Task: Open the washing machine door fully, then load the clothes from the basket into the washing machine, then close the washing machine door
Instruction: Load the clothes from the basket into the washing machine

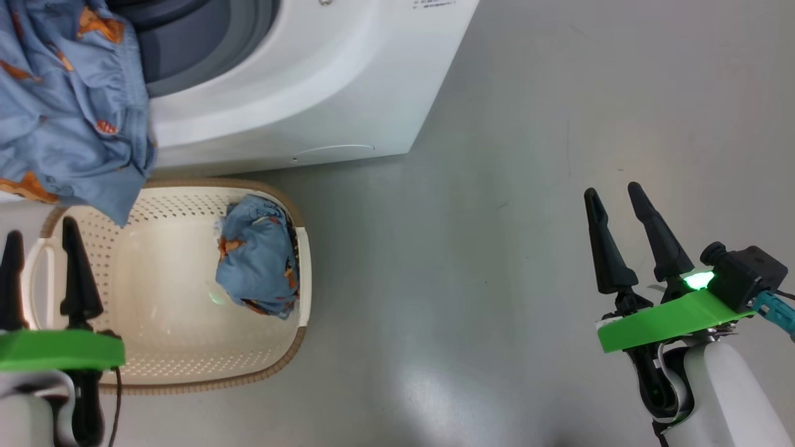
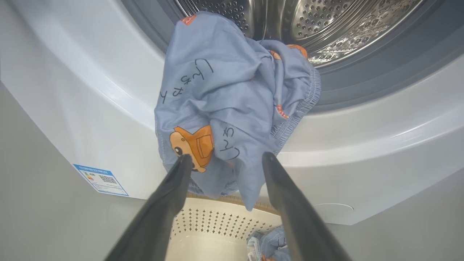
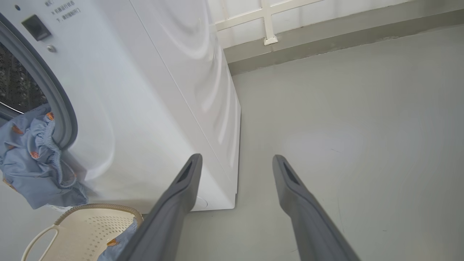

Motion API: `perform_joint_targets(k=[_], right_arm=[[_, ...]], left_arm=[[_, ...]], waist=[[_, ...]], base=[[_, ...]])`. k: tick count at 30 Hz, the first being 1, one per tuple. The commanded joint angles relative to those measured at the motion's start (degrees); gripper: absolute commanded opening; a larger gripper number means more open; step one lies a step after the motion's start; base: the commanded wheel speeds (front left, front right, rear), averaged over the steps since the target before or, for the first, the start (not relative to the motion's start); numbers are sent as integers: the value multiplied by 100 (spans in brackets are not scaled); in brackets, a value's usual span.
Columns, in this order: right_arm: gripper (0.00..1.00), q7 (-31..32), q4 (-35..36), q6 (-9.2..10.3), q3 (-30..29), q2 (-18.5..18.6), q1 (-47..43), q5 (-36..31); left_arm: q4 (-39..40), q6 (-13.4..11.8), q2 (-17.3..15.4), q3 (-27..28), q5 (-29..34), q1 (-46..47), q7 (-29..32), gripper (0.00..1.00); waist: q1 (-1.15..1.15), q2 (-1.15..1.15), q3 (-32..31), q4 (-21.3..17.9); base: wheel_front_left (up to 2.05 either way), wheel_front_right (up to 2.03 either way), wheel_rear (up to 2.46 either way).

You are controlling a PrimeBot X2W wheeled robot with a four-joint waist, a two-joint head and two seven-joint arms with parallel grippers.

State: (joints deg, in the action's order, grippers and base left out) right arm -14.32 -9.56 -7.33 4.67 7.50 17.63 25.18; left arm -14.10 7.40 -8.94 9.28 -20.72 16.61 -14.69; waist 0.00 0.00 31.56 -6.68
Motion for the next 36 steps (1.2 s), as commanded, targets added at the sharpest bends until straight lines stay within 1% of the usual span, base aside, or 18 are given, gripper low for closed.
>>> perform_joint_targets(k=[1, 6, 13, 22, 29, 35, 36], right_arm=[[100, -68, 133, -16, 132, -6, -99, -32], [100, -68, 130, -16, 181, -43, -60, -27], [100, -68, 143, -16, 196, -66, 15, -26], [100, -68, 175, -16, 208, -118, 126, -36], [100, -68, 189, -16, 231, -157, 184, -40], [100, -68, 182, -16, 252, -192, 218, -39], [100, -68, 187, -16, 247, -197, 224, -39]], left_arm=[[21, 9, -238, 120, 25, 86, -30, 100], [-497, 9, -461, -36, -184, 526, -30, 100], [-1299, 9, -822, -440, -439, 1334, -30, 100], [-2259, 9, -1199, -1346, -838, 2284, -30, 100], [-2858, 9, -1451, -1935, -1314, 2884, -30, 100], [-3134, 9, -1599, -2189, -1574, 3163, -30, 100], [-3147, 9, -1617, -2216, -1631, 3204, -30, 95]], waist=[[0, 0, 18, -17], [0, 0, 83, -76], [0, 0, 230, -159], [0, 0, 413, -291], [0, 0, 502, -372], [0, 0, 522, -432], [0, 0, 530, -439]], base=[[0, 0, 0], [0, 0, 0], [0, 0, 0], [0, 0, 0], [0, 0, 0], [0, 0, 0], [0, 0, 0]])
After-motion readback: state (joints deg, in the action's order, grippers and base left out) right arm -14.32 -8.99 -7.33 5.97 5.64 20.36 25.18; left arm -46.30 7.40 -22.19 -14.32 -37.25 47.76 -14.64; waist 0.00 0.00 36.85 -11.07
